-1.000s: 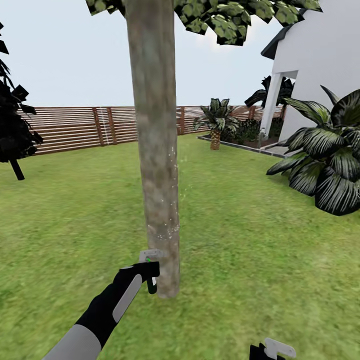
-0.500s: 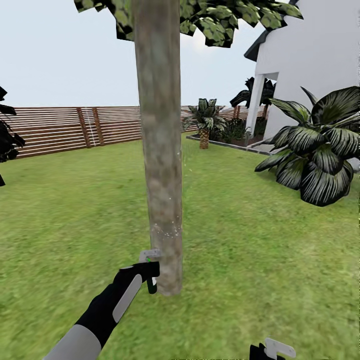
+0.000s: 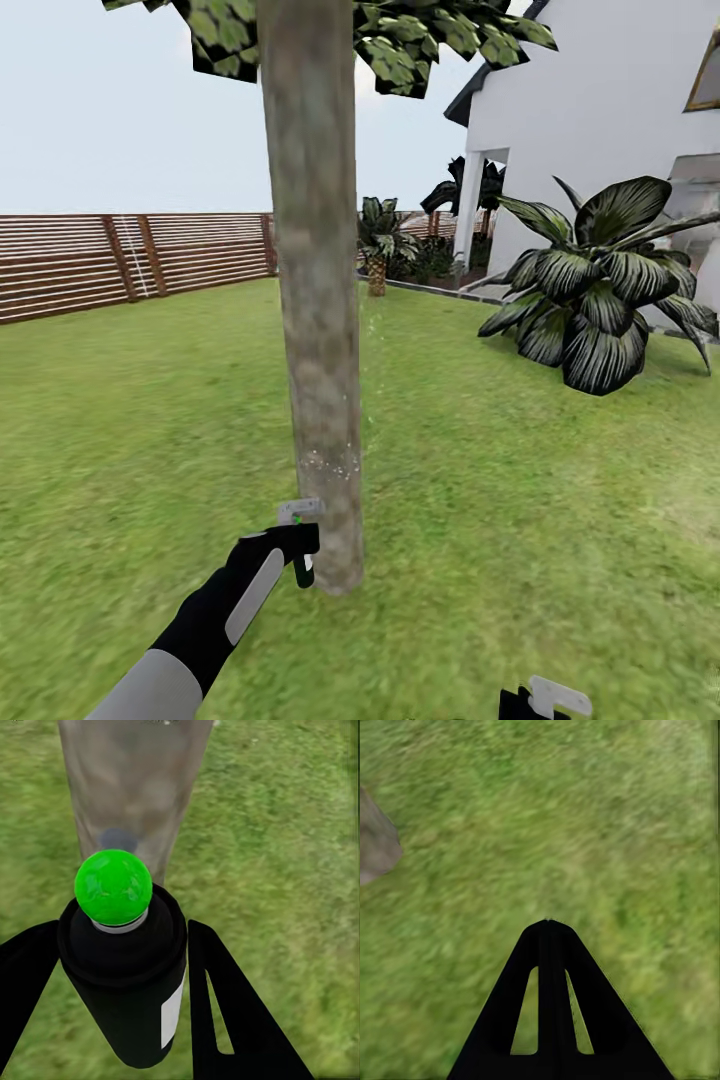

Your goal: In the garden, pick up the pesticide atomizer on the floor and spray pesticide onto both trees until each tree trunk is fully covered.

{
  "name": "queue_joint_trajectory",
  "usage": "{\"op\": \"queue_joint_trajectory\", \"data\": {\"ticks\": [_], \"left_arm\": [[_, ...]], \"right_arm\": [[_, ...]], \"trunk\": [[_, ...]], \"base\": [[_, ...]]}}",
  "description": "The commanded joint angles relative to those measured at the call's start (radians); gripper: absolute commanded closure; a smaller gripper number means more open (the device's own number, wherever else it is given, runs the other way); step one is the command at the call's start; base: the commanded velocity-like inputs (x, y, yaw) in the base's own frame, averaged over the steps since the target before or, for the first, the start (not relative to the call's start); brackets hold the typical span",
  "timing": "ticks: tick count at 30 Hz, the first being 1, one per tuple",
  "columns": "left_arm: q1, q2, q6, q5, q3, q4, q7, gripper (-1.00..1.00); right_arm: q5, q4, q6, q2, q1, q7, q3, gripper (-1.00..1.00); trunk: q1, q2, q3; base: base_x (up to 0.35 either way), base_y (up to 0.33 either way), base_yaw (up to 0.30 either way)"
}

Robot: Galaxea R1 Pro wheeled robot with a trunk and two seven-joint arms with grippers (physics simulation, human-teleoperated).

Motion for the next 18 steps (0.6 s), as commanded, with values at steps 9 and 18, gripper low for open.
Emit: {"op": "queue_joint_trajectory", "data": {"ticks": [9, 18], "left_arm": [[-0.001, 0.001, 0.002, 0.010, -0.002, -0.002, 0.010, 1.00], [-0.001, 0.001, 0.001, 0.010, -0.002, -0.002, 0.010, 1.00]], "right_arm": [[-0.010, 0.000, -0.005, 0.001, -0.001, 0.000, -0.001, 1.00], [-0.010, 0.000, -0.005, 0.001, -0.001, 0.000, -0.001, 1.00]], "trunk": [[0.001, -0.002, -0.002], [0.001, -0.002, -0.002]], "base": [[0.000, 0.334, -0.245], [-0.007, 0.334, -0.245]]}}
